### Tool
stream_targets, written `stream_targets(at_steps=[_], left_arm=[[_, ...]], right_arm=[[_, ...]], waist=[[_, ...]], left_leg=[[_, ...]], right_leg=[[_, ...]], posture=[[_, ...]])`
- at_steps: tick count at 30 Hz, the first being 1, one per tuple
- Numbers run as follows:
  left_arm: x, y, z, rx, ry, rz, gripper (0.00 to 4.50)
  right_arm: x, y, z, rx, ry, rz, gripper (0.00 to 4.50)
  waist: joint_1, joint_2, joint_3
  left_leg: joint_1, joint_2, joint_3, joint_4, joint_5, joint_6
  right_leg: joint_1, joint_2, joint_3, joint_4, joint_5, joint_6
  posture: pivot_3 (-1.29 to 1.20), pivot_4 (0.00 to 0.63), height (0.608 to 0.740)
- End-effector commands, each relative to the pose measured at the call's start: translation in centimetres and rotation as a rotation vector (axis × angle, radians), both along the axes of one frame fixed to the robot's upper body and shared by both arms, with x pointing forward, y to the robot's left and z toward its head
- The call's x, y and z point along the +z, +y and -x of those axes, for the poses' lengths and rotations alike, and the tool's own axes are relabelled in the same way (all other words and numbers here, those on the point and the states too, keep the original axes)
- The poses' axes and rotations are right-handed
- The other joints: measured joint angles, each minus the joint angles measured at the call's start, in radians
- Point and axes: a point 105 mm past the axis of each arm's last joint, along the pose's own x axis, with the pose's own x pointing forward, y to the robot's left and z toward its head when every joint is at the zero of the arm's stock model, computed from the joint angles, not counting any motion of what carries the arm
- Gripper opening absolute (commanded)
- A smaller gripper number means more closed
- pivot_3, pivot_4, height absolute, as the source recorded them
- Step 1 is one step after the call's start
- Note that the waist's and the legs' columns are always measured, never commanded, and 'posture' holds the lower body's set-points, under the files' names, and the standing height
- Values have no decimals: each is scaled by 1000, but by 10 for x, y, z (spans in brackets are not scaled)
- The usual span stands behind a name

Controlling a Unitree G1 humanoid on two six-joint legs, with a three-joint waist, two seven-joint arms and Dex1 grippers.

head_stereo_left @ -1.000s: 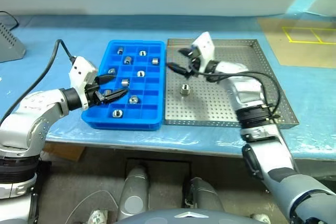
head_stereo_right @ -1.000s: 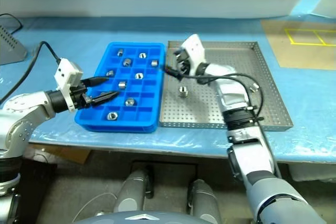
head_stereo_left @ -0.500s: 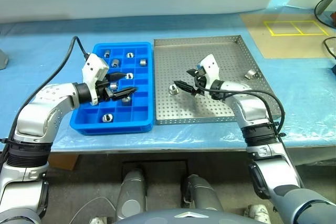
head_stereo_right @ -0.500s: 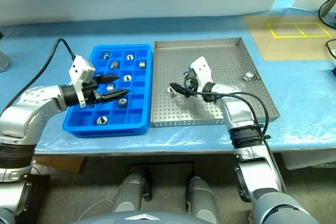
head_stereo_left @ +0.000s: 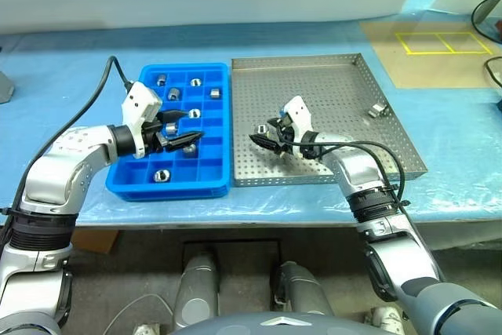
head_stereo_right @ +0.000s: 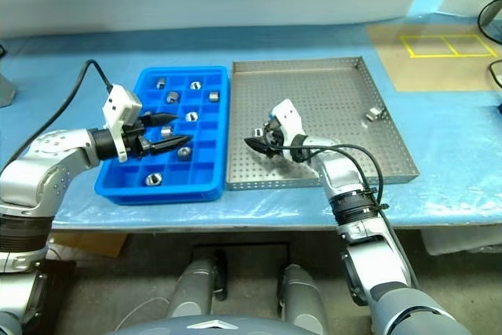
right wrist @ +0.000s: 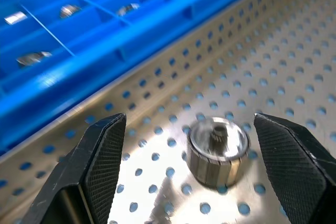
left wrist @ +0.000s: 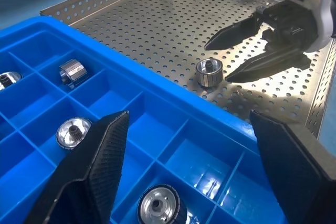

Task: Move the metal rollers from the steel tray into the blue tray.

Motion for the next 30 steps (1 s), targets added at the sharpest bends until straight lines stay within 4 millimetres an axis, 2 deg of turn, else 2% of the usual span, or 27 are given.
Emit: stream_targets(at_steps=[1,10,13,18,21,22,25,27,30], left_arm=[[12,2,0,1,-52,-9,3870],[11,3,-1,6,-52,-16,3870],[11,3,-1,4,-50,-19,3870],[11,3,-1,-2,-49,-22,3870],[11,3,0,-4,-48,-24,3870],[11,3,0,-4,-48,-24,3870],[13,5,-1,6,-55,-19,3870],[17,9,-4,32,-72,-4,3870],[22,13,-6,66,-89,9,3870]], right_arm=[[6,1,-12,-36,-55,-3,3958],[-6,2,-19,-77,-56,-4,3958],[-7,8,-15,-45,-62,-20,3346],[-7,7,-14,-48,-71,-12,1666],[-2,8,-13,-39,-90,-4,1604],[1,7,-15,-49,-99,8,1604],[26,14,-12,1,-149,-37,1604],[53,26,-11,42,-212,-63,1604],[80,49,-3,124,-283,-77,1604]], waist=[[0,0,0],[-1,0,0],[-1,0,0],[-2,0,0],[-2,0,0],[-2,0,0],[-2,0,0],[-2,0,0],[-7,0,0]], left_leg=[[0,0,0,0,0,0],[0,0,0,0,0,0],[0,0,0,0,0,0],[0,0,0,1,0,1],[0,0,0,1,0,1],[0,0,0,1,0,1],[0,0,0,1,0,1],[0,1,0,1,0,1],[0,1,0,1,0,1]], right_leg=[[0,0,0,0,0,0],[0,0,0,0,0,0],[0,0,0,0,0,0],[0,0,0,0,0,0],[0,0,0,0,0,0],[0,0,0,0,0,0],[0,0,0,0,0,0],[0,0,0,0,0,0],[-1,1,0,1,0,0]], posture=[[16,150,740],[14,150,740],[11,150,740],[7,150,740],[6,150,740],[6,150,740],[6,150,740],[6,150,740],[23,150,740]])
